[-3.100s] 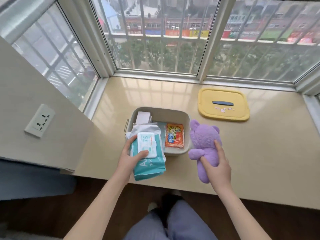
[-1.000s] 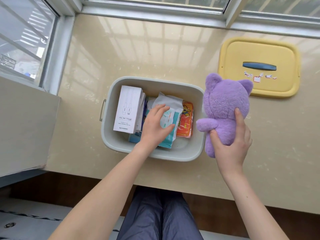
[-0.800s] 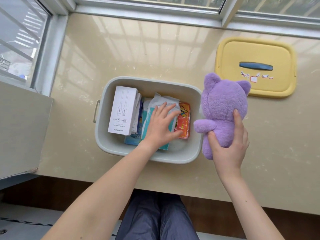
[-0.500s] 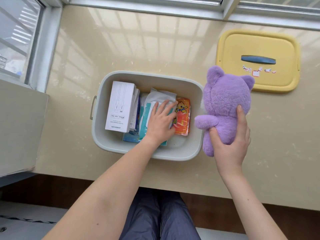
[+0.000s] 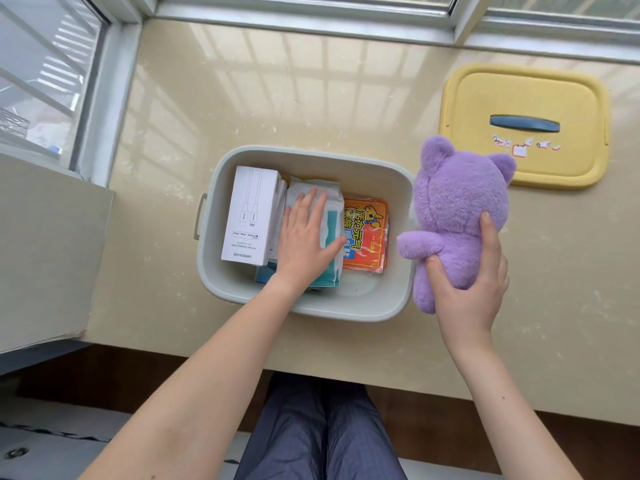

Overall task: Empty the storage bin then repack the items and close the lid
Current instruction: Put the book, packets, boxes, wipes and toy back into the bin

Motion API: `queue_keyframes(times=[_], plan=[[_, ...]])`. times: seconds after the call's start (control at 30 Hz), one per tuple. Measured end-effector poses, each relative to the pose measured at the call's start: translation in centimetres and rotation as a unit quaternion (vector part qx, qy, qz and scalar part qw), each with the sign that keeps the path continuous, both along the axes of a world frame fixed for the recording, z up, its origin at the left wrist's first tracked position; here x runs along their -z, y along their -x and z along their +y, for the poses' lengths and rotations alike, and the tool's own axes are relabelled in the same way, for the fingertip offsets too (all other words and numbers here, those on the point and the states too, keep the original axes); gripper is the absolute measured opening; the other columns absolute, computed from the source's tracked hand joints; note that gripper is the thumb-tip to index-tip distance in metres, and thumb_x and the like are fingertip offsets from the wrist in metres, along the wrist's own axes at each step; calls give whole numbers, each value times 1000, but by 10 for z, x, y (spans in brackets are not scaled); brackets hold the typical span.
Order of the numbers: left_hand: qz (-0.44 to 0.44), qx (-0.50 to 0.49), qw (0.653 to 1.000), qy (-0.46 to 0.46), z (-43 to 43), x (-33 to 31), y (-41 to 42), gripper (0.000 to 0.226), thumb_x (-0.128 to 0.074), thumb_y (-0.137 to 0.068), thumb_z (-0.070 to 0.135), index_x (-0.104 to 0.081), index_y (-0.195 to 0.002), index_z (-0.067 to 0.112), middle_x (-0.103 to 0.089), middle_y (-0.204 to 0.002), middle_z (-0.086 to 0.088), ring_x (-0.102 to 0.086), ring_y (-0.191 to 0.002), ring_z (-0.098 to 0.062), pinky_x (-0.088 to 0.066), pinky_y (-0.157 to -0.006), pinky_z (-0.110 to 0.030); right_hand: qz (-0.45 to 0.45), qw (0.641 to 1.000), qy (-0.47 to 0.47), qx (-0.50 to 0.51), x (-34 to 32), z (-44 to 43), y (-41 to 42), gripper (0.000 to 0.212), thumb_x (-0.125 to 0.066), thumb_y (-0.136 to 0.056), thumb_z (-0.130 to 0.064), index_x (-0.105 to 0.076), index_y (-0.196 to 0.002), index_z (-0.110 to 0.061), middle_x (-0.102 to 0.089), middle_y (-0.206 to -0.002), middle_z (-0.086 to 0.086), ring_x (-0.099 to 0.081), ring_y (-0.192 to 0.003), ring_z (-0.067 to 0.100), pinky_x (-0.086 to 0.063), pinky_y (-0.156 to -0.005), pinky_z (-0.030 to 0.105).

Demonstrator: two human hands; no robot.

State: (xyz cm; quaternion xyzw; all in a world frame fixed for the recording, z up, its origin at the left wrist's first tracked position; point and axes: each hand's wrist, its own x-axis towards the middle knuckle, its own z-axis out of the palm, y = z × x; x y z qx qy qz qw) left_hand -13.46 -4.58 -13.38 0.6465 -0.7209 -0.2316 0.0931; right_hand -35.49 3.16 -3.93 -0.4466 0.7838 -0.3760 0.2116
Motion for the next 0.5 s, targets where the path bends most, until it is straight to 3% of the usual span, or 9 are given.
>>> queue_keyframes(times=[0.13, 0.27, 0.4, 0.5], plan=[[-71, 27, 997, -34, 5, 6, -11, 80, -46, -95, 53, -13, -155, 11, -10, -164, -7, -3, -151, -23, -5, -122, -39, 5, 1000, 3, 3, 4, 1, 0, 77, -67, -78, -35, -33, -147, -38, -45, -131, -11, -41, -125, 10, -34, -108, 51], [-76, 40, 995, -44, 2, 3, -13, 78, -44, -97, 52, -14, -155, 11, -9, -164, -8, -2, -151, -24, -5, -122, -40, 7, 1000, 2, 3, 4, 0, 0, 77, -65, -77, -38, -34, -147, -38, -44, -130, -13, -41, -124, 5, -34, -108, 44], [-11, 32, 999, -42, 7, -20, -18, 62, -51, -98, 38, -30, -152, 13, -29, -158, -9, -21, -147, -26, -18, -118, -37, 17, 1000, -8, -2, -4, -2, -2, 76, -67, -75, -36, -37, -145, -39, -50, -131, -1, -45, -120, 21, -30, -102, 30], [69, -8, 997, -46, 14, -47, -29, 50, -52, -99, 28, -41, -146, 12, -49, -145, -7, -41, -134, -23, -31, -108, -32, 5, 1000, -25, 2, -16, -3, -4, 76, -69, -75, -35, -37, -144, -45, -50, -132, 2, -43, -117, 21, -26, -100, 23]])
